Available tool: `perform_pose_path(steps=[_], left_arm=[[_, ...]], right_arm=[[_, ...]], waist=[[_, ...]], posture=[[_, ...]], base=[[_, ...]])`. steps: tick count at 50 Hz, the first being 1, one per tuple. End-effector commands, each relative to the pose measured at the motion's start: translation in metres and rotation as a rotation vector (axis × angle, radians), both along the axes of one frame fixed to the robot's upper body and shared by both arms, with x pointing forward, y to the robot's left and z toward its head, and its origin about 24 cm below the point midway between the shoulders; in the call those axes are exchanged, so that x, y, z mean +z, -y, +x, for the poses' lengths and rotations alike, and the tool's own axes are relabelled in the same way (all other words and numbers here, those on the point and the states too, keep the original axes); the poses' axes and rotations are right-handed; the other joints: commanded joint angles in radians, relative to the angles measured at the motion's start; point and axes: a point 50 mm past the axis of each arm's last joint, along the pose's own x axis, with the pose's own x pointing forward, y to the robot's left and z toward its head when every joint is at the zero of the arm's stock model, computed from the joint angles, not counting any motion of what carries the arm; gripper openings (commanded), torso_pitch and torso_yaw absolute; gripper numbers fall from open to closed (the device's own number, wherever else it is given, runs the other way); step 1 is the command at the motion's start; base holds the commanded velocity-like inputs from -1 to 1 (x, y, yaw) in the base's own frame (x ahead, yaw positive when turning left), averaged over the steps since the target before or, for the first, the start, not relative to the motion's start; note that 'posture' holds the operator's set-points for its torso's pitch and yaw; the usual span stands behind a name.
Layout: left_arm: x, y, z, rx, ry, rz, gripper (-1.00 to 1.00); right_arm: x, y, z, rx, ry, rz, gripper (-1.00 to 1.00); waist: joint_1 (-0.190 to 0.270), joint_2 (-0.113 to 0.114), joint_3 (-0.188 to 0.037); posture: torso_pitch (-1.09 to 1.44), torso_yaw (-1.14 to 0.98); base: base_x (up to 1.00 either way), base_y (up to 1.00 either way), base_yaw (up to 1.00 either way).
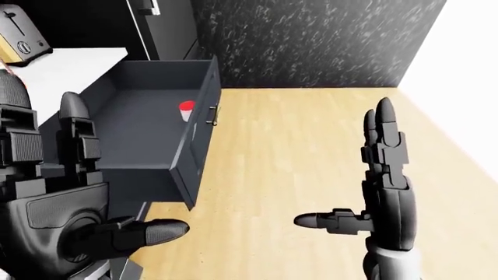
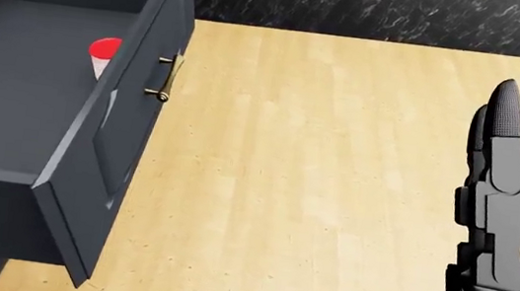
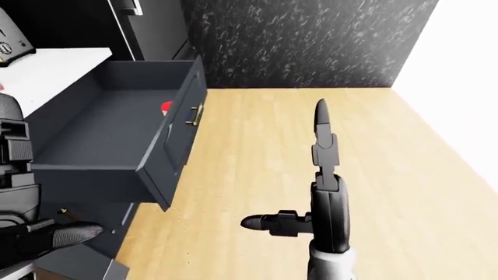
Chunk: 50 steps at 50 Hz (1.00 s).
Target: Close the right drawer.
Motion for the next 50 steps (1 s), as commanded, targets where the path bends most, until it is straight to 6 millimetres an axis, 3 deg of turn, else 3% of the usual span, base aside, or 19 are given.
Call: perform_pose_path(steps=[1, 6, 8, 9, 10, 12, 18, 20, 22, 24, 27, 31, 33, 35, 36, 38, 45, 49, 50], left_arm=[[0.0101, 0.0004, -0.0076, 0.009, 0.076, 0.016, 1.0], [0.01, 0.0005, -0.0079, 0.009, 0.076, 0.016, 1.0], [0.01, 0.0002, -0.008, 0.009, 0.076, 0.015, 1.0], [0.0099, 0.0002, -0.008, 0.009, 0.075, 0.015, 1.0], [0.0098, 0.0003, -0.0081, 0.009, 0.076, 0.015, 1.0], [0.01, 0.0002, -0.0081, 0.009, 0.076, 0.014, 1.0], [0.0102, -0.0001, -0.0081, 0.01, 0.076, 0.015, 1.0], [0.0102, -0.0001, -0.0081, 0.01, 0.077, 0.015, 1.0], [0.01, 0.0, -0.0081, 0.01, 0.076, 0.016, 1.0], [0.01, 0.0001, -0.008, 0.009, 0.076, 0.015, 1.0], [0.0102, 0.0002, -0.0076, 0.01, 0.076, 0.015, 1.0], [0.011, 0.0, -0.0074, 0.01, 0.078, 0.015, 1.0], [0.0111, 0.0001, -0.0073, 0.009, 0.077, 0.015, 1.0], [0.011, 0.0001, -0.0074, 0.009, 0.077, 0.015, 1.0], [0.0108, 0.0, -0.0074, 0.009, 0.077, 0.014, 1.0], [0.0104, 0.0003, -0.0075, 0.009, 0.076, 0.015, 1.0], [0.0102, 0.0003, -0.008, 0.009, 0.077, 0.016, 1.0], [0.0104, 0.0004, -0.008, 0.009, 0.076, 0.016, 1.0], [0.0104, 0.0005, -0.008, 0.01, 0.076, 0.016, 1.0]], right_arm=[[0.0147, -0.0037, -0.0055, 0.024, 0.091, 0.004, 1.0], [0.0142, -0.0039, -0.0052, 0.024, 0.091, 0.003, 1.0], [0.0144, -0.004, -0.0055, 0.024, 0.091, 0.004, 1.0], [0.0144, -0.0036, -0.005, 0.023, 0.089, 0.004, 1.0], [0.0144, -0.0036, -0.0047, 0.023, 0.09, 0.004, 1.0], [0.0143, -0.0036, -0.0051, 0.022, 0.09, 0.003, 1.0], [0.0141, -0.0036, -0.0048, 0.023, 0.089, 0.004, 1.0], [0.0143, -0.0038, -0.0049, 0.022, 0.09, 0.003, 1.0], [0.0145, -0.0036, -0.0048, 0.022, 0.09, 0.004, 1.0], [0.0143, -0.0035, -0.0054, 0.021, 0.09, 0.004, 1.0], [0.0143, -0.0035, -0.0053, 0.021, 0.089, 0.004, 1.0], [0.014, -0.0038, -0.0058, 0.021, 0.089, 0.003, 1.0], [0.0143, -0.0035, -0.0049, 0.021, 0.088, 0.004, 1.0], [0.0141, -0.0035, -0.0046, 0.021, 0.087, 0.004, 1.0], [0.0138, -0.0037, -0.0043, 0.022, 0.087, 0.004, 1.0], [0.0136, -0.0038, -0.0042, 0.022, 0.086, 0.003, 1.0], [0.0135, -0.0036, -0.0037, 0.021, 0.085, 0.002, 1.0], [0.0134, -0.0037, -0.0032, 0.022, 0.085, 0.003, 1.0], [0.0134, -0.0037, -0.0031, 0.022, 0.085, 0.002, 1.0]], waist=[[0.004, -0.002, -0.01], [0.005, 0.051, 0.006], [0.003, 0.1, -0.004], [0.007, 0.145, -0.018], [0.017, 0.101, -0.006], [0.018, 0.102, 0.001], [0.013, 0.047, 0.002], [0.012, 0.021, 0.003], [0.01, -0.027, -0.011], [-0.001, -0.001, 0.0], [0.004, -0.001, -0.009], [0.007, 0.034, 0.006], [0.004, 0.066, 0.005], [0.006, 0.135, -0.016], [0.013, 0.112, -0.01], [0.014, 0.105, 0.005], [0.011, 0.039, 0.001], [0.008, -0.034, -0.012], [-0.006, 0.004, -0.005]], posture=[[0.0, 0.0], [0.0, 0.0], [0.0, 0.0], [0.0, 0.0], [0.0, 0.0], [0.0, 0.0], [0.0, 0.0], [0.0, 0.0], [0.0, 0.0], [0.0, 0.0], [0.0, 0.0], [0.0, 0.0], [0.0, 0.0], [0.0, 0.0], [0.0, 0.0], [0.0, 0.0], [0.0, 0.0], [0.0, 0.0], [0.0, 0.0]], base=[[0.01, 0.12, 0.0], [0.01, 0.14, 0.0], [0.02, 0.13, 0.0], [0.01, 0.14, 0.0], [0.0, 0.12, 0.0], [0.02, 0.13, 0.0], [0.01, 0.13, 0.0], [0.01, 0.13, 0.0], [0.01, 0.13, 0.0], [0.02, 0.13, 0.0], [0.01, 0.13, 0.0], [0.01, 0.13, 0.0], [0.01, 0.13, 0.0], [0.02, 0.14, 0.0], [0.0, 0.13, 0.0], [0.01, 0.14, 0.0], [0.01, 0.13, 0.0], [0.01, 0.13, 0.0], [0.02, 0.12, 0.0]])
